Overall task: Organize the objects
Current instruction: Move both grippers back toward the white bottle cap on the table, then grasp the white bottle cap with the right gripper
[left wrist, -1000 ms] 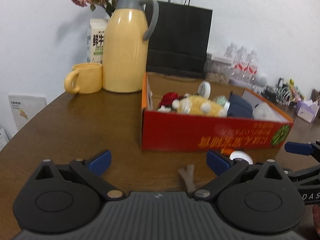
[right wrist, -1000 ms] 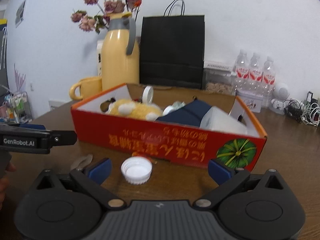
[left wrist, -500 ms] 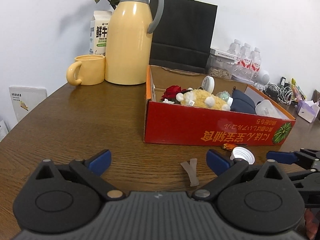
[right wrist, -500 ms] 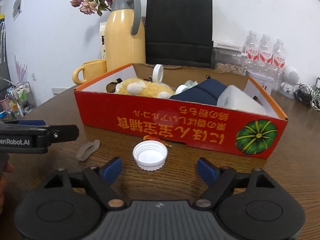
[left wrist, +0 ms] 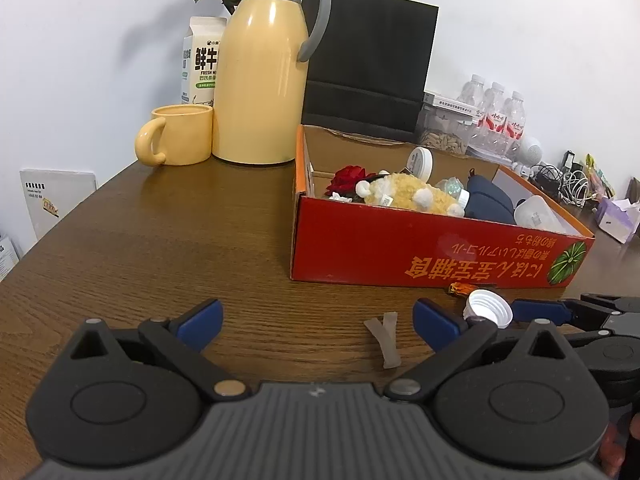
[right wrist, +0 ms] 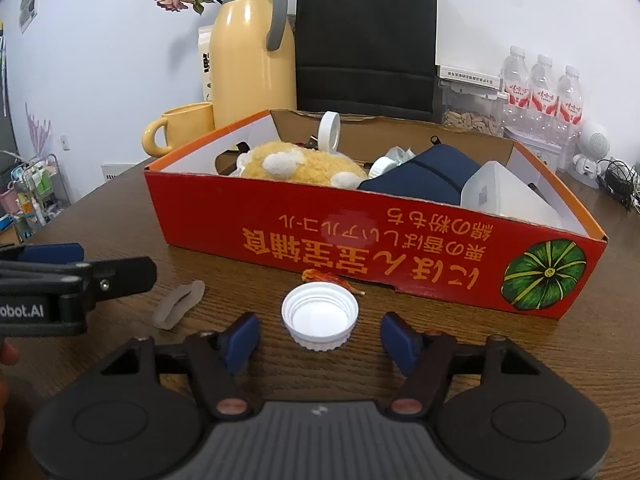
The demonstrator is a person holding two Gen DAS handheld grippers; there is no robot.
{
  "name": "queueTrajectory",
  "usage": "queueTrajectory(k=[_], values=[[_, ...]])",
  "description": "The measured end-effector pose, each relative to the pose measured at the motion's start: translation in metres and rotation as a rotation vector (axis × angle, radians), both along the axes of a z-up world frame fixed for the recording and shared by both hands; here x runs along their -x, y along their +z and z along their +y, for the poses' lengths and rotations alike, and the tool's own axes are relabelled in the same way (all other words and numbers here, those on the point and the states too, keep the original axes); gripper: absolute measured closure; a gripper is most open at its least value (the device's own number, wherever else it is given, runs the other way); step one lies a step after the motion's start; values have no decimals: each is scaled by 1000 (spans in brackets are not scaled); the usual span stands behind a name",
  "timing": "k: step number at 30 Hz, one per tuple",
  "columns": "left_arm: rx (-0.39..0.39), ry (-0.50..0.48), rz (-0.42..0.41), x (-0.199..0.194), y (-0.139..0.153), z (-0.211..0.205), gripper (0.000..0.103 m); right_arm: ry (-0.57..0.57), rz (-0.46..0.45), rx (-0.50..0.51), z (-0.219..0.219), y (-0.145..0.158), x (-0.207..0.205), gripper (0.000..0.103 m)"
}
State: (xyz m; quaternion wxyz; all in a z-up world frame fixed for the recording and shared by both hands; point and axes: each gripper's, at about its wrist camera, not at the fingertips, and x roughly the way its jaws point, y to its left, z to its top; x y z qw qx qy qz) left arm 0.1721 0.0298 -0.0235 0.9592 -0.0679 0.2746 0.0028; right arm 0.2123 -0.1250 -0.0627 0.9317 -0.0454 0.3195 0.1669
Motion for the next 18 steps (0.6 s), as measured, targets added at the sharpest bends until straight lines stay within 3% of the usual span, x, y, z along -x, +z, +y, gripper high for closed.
queueTrajectory(k=[8, 9, 12, 18], values=[[-6, 2, 10, -1, -2, 0, 0, -3, -1, 3, 1, 0, -1, 37], [-7, 3, 12, -1, -2, 0, 0, -3, -1, 2, 1, 0, -1, 38], [-9, 5, 15, -2, -3, 0, 0, 1, -12, -3, 1, 1, 0, 64], [-10, 9, 25, -4, -4, 0, 0, 0, -25, -7, 1, 1, 0, 64]])
